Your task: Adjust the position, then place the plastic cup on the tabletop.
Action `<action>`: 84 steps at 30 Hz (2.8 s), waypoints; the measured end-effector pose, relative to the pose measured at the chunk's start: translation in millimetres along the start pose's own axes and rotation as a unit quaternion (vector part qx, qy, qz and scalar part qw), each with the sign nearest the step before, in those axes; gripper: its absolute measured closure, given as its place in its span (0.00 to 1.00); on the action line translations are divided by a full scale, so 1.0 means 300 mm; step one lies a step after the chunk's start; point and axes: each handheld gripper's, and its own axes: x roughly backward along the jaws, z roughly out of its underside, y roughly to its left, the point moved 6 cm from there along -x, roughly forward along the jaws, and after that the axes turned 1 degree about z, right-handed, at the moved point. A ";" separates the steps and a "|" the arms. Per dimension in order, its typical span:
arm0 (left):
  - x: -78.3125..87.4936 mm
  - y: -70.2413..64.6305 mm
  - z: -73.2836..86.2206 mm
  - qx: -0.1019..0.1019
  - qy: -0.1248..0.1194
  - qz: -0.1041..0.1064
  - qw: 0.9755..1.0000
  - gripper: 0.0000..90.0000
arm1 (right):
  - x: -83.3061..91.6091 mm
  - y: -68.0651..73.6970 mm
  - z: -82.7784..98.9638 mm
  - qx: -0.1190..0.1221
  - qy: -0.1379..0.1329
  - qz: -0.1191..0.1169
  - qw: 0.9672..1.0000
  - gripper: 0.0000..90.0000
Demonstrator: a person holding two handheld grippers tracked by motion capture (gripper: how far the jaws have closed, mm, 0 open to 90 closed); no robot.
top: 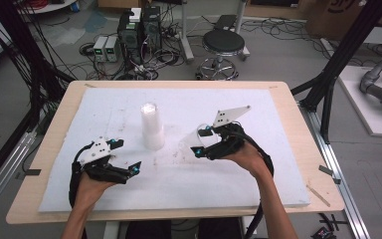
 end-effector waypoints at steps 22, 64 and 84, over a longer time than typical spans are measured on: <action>0.032 0.069 0.134 0.023 -0.024 -0.044 0.998 0.02 | -0.044 -0.064 0.010 -0.007 0.101 0.071 0.992 0.38; 0.031 0.073 0.136 0.033 -0.024 -0.035 0.999 0.02 | -0.243 -0.147 0.092 -0.021 0.201 0.119 0.972 0.38; 0.032 0.071 0.136 0.031 -0.026 -0.034 0.999 0.02 | -0.300 -0.164 0.102 -0.025 0.183 0.130 0.974 0.36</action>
